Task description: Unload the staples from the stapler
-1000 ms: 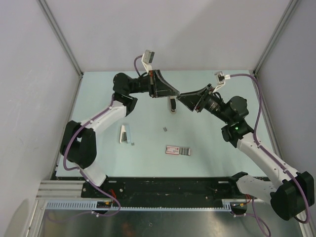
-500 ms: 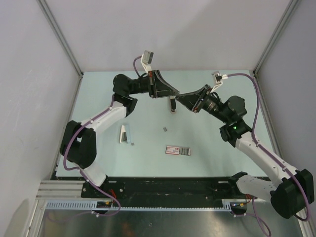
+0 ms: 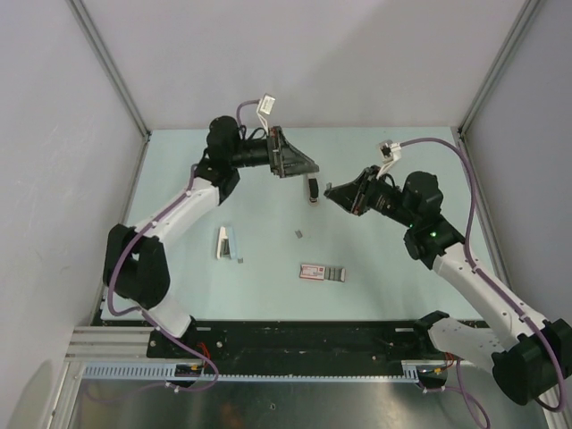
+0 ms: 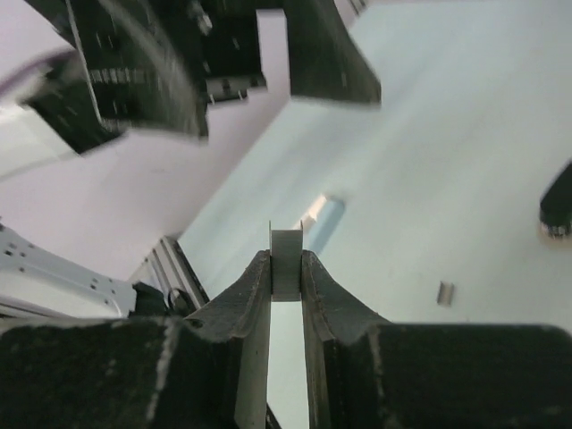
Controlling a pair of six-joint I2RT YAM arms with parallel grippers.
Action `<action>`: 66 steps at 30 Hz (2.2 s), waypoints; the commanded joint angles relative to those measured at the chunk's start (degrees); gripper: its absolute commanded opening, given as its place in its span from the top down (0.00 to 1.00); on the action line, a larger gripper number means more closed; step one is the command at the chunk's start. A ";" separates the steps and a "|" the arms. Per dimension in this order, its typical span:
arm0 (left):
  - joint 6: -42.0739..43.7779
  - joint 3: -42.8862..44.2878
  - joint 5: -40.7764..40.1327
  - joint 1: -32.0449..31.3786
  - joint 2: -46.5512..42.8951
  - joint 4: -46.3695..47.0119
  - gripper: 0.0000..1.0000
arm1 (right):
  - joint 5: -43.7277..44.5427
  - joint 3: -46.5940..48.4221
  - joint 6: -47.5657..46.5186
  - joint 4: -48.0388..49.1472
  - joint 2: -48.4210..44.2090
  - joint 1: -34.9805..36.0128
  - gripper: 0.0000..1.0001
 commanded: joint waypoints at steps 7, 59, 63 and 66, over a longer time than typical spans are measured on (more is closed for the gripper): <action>52.56 3.75 -26.81 2.36 -5.02 -45.18 0.00 | 14.86 2.56 -11.54 -24.21 3.55 7.55 0.91; 75.02 -14.42 -34.07 -2.89 -11.31 -50.71 0.08 | 55.38 4.05 27.06 -45.45 30.29 32.72 0.85; 75.30 -14.65 -34.26 -2.95 -11.56 -50.65 0.08 | 54.89 4.10 27.29 -45.56 30.49 32.63 0.83; 75.31 -14.75 -34.37 -3.04 -11.68 -50.67 0.08 | 54.56 4.07 27.74 -45.64 30.65 32.63 0.82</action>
